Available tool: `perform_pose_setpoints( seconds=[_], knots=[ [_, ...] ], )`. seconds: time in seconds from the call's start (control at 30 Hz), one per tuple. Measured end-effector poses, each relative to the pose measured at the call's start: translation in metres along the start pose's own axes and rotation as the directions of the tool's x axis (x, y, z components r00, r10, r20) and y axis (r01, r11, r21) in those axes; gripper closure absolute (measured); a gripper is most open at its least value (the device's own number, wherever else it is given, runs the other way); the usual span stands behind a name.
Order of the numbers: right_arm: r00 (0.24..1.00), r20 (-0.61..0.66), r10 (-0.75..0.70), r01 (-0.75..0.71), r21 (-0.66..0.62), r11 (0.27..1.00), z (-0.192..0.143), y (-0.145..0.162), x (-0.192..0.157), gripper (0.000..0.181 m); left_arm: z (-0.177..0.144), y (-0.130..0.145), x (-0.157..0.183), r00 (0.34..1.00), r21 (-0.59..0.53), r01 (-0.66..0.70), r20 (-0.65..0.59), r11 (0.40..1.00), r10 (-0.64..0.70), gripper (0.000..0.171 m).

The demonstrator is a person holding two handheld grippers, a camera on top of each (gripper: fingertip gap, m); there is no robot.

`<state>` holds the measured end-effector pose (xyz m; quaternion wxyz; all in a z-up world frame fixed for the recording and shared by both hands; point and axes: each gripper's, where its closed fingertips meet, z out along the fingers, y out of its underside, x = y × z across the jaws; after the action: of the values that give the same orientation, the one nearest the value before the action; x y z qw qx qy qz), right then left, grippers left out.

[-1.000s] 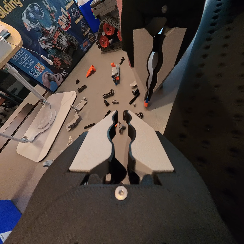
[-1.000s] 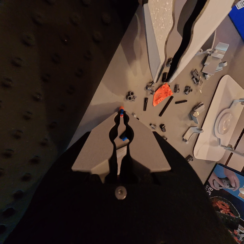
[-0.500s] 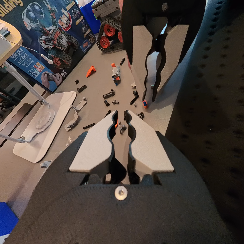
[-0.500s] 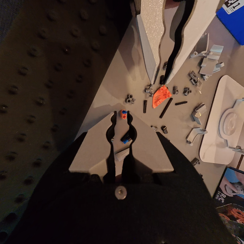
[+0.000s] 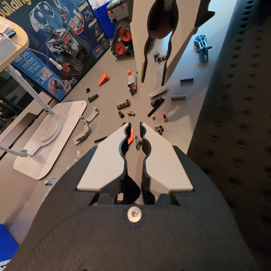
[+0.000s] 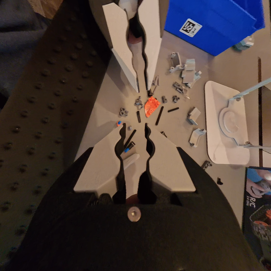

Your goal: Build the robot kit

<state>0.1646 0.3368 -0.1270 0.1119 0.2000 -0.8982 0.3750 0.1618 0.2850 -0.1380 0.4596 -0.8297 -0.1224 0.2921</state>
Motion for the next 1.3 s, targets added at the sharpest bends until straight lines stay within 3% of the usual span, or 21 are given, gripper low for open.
perform_pose_setpoints(
  seconds=[0.57,1.3],
  knots=[
    [0.994,-0.085,0.069,-0.066,0.031,0.997,-0.010,0.014,0.023,0.160,0.001,0.003,-0.005,1.000,-0.008,0.020,0.018,1.000,-0.020,0.163],
    [0.993,-0.059,0.105,-0.105,0.008,0.994,-0.010,0.030,0.023,0.159,0.005,0.008,-0.002,1.000,-0.045,0.003,0.006,0.999,-0.003,0.162]
  ],
)
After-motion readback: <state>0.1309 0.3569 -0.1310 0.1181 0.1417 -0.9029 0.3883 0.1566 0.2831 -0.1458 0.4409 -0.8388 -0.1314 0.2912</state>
